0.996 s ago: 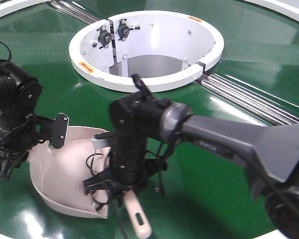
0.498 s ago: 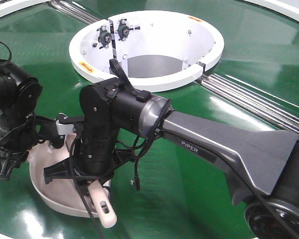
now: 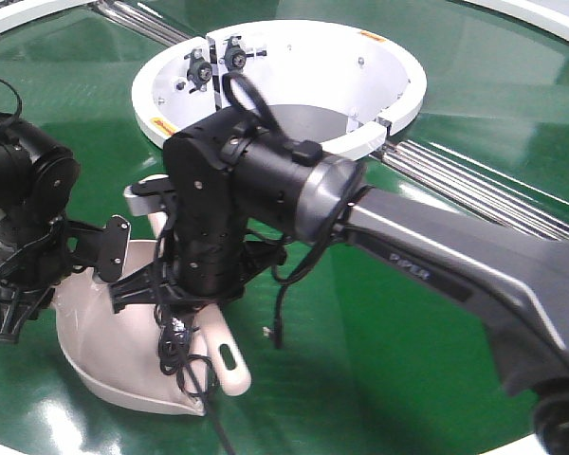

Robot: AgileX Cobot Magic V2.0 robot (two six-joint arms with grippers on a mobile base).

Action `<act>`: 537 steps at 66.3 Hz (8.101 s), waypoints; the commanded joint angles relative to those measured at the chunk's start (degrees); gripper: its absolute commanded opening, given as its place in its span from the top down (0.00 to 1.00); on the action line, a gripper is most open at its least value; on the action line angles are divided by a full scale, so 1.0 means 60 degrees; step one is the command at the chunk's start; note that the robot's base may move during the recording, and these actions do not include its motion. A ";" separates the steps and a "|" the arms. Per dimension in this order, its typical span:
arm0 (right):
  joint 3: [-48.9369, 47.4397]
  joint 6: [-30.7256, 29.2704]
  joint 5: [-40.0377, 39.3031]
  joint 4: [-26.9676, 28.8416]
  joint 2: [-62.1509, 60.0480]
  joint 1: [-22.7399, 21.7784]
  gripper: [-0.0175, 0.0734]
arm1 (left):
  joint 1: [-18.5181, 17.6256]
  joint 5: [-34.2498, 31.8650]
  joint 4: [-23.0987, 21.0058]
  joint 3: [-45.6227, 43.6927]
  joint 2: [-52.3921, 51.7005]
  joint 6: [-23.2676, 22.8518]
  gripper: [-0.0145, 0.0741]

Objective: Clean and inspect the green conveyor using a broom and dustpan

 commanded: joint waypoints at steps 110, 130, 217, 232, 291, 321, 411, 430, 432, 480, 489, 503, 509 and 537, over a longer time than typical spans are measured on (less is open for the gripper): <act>-0.1806 -0.0090 0.0500 0.1747 0.0865 0.0542 0.80 | -0.0047 0.0281 0.0119 -0.0241 -0.0386 -0.0174 0.84; 0.0322 -0.0063 0.0500 0.0424 -0.0597 -0.0228 0.80 | -0.0047 0.0281 0.0119 -0.0241 -0.0386 -0.0174 0.84; 0.7462 -0.3878 -0.1859 0.0293 -0.5117 -0.5922 0.80 | -0.0047 0.0281 0.0119 -0.0241 -0.0386 -0.0174 0.84; 0.7462 -0.3878 -0.1598 0.0293 -0.5117 -0.5922 0.80 | -0.0047 0.0281 0.0119 -0.0241 -0.0386 -0.0174 0.84; 0.7462 -0.3835 -0.1749 0.0469 -0.5117 -0.5922 0.80 | -0.0038 0.0281 0.0121 -0.0241 -0.0346 -0.0174 0.84; 0.7462 -0.3874 -0.1798 0.0336 -0.5117 -0.5922 0.80 | -0.0038 0.0281 0.0108 -0.0241 -0.0360 -0.0174 0.84; 0.7462 -0.3834 -0.1532 -0.0141 -0.5018 -0.5922 0.79 | -0.0038 -0.0114 -0.0637 -0.0241 -0.0360 -0.0188 0.78; 0.7462 -0.3843 -0.1058 -0.0141 -0.4447 -0.5922 0.76 | -0.0038 -0.0153 -0.0754 -0.0241 -0.0360 -0.0254 0.61; 0.7462 -0.3843 -0.1048 -0.0141 -0.4407 -0.5922 0.75 | -0.0038 -0.0153 -0.0853 -0.0241 -0.0360 -0.0254 0.58; 0.7462 -0.4234 -0.1407 -0.0141 -0.4266 -0.5922 0.28 | -0.0038 -0.0206 -0.1668 -0.0241 -0.0816 -0.0678 0.26; 0.7462 -0.4234 -0.1502 -0.0141 -0.4679 -0.5922 0.28 | -0.0038 -0.0206 -0.2031 -0.0241 -0.1316 -0.0678 0.26; 0.7462 -0.4331 -0.1939 -0.0365 -0.5911 -0.5922 0.28 | -0.0038 -0.0409 -0.3032 -0.0241 -0.2375 -0.0678 0.26; 0.7462 -0.4558 -0.2266 -0.0365 -0.6598 -0.5922 0.28 | -0.0038 -0.0558 -0.3661 -0.0241 -0.2894 -0.0678 0.26; 0.7462 -0.4626 -0.3512 -0.0356 -1.0634 -0.5922 0.28 | -0.0038 -0.1347 -0.5639 -0.0241 -0.6090 -0.3919 0.31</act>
